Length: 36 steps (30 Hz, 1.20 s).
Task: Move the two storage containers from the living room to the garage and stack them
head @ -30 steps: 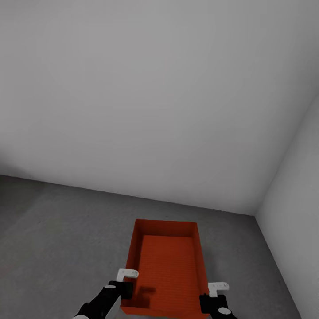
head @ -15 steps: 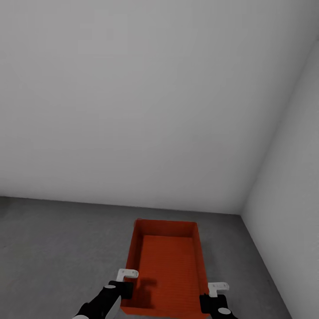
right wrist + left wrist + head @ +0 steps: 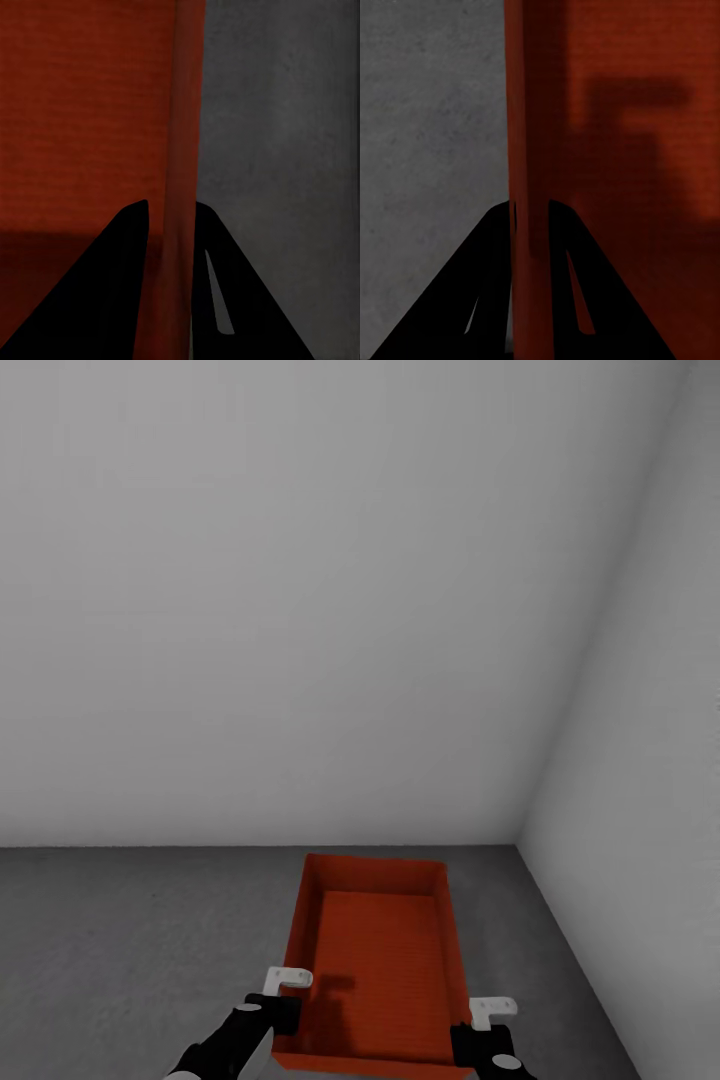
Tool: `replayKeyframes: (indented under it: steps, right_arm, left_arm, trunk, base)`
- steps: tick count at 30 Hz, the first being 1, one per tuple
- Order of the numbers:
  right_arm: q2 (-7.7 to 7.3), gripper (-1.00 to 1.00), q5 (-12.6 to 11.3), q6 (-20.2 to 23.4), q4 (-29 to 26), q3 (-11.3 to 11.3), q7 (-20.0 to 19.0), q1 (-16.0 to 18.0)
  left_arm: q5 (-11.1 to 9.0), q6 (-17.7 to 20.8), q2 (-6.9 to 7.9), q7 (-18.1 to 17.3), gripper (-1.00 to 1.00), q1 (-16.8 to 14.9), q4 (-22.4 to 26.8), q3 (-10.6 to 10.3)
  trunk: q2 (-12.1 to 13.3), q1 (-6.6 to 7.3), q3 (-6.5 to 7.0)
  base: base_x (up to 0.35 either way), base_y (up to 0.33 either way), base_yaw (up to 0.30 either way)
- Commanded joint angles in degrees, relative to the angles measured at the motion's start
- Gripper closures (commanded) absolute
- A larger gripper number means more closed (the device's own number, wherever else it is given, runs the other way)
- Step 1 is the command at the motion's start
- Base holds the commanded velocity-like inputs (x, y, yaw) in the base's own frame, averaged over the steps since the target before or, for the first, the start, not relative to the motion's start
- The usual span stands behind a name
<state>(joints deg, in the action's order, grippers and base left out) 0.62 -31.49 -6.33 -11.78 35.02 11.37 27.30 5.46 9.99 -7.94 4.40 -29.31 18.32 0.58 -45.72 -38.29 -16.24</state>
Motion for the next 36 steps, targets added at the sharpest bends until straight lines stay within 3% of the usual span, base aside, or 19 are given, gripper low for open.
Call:
replayKeyframes:
  steps: [1,13,36]
  right_arm:
    - [0.05,1.0,-0.59,-0.35,0.09,-0.07,0.2,0.11]
    - [-0.05,1.0,-0.52,-0.35,0.09,-0.1,0.23,0.12]
    - [-0.17,1.0,-0.51,-0.35,0.09,-0.11,0.23,0.08]
  left_arm:
    - [-0.37,0.3,-0.09,0.08,1.0,0.04,0.02,-1.45]
    - [-0.37,0.3,-0.09,0.08,1.0,0.04,0.05,-1.42]
    - [-0.36,0.47,-0.21,0.59,1.0,0.04,0.05,-1.1]
  trunk:
    - [-0.06,-0.02,-0.07]
    - [-0.06,-0.02,-0.07]
    - [-0.06,-0.02,-0.07]
  base:
    - [0.057,0.0,-0.039]
    - [0.007,0.0,-0.087]
    - [0.0,0.0,-0.003]
